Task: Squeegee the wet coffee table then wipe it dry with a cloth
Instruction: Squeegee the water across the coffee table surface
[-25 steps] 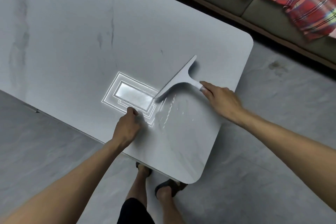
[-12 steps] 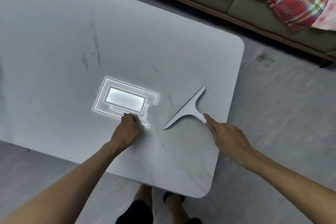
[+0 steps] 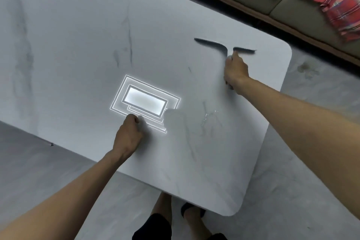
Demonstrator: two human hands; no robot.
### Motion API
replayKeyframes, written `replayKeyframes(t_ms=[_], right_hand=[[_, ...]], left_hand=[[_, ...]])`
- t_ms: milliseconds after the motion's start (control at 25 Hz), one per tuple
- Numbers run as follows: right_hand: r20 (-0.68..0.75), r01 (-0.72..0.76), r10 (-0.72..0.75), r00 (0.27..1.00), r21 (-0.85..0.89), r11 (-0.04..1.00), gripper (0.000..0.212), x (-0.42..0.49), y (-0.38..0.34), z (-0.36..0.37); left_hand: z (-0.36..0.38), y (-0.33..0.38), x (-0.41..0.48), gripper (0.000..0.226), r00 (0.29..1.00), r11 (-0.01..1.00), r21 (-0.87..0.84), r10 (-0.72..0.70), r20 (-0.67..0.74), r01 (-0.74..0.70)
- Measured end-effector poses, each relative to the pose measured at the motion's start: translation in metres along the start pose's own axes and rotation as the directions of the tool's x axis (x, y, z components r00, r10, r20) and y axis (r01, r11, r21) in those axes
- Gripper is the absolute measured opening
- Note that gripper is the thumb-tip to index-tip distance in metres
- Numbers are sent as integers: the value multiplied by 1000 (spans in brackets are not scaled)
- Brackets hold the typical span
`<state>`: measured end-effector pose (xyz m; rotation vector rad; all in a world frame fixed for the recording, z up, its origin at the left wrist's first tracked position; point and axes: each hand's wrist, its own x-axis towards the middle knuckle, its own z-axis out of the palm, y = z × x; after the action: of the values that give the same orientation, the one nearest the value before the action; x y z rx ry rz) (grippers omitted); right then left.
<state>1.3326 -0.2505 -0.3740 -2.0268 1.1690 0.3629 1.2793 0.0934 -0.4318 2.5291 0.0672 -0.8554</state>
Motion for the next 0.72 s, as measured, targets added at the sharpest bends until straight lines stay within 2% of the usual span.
replayKeyframes(t_ms=[120,280,400,520,640,720], right_hand=[[109,289,-271,956,-236,928,49,-44,11,49],[391,524,-410,824,-249,815,48,-131,73,83],[566,665,-445,694,-267,698,50,-172,109,90],[710,802,-428,560,-336,494,55,-193,139,87],[742,852,-428,516,-393,346,57,-193,166,61],[730,840,-417,542,-446,310,52,-182,180,32]], left_hand=[[-2,-28,-8,23,996,995,-44,-88,22,88],[0,-48,-32,30,991,990,-59,-130,18,131],[5,-53,-50,31,988,988,-33,-150,37,151],[14,-52,-70,33,984,986,-27,-160,74,163],[24,-49,-86,33,985,990,-19,-140,106,143],[30,-46,-93,33,985,992,-11,-122,120,124]])
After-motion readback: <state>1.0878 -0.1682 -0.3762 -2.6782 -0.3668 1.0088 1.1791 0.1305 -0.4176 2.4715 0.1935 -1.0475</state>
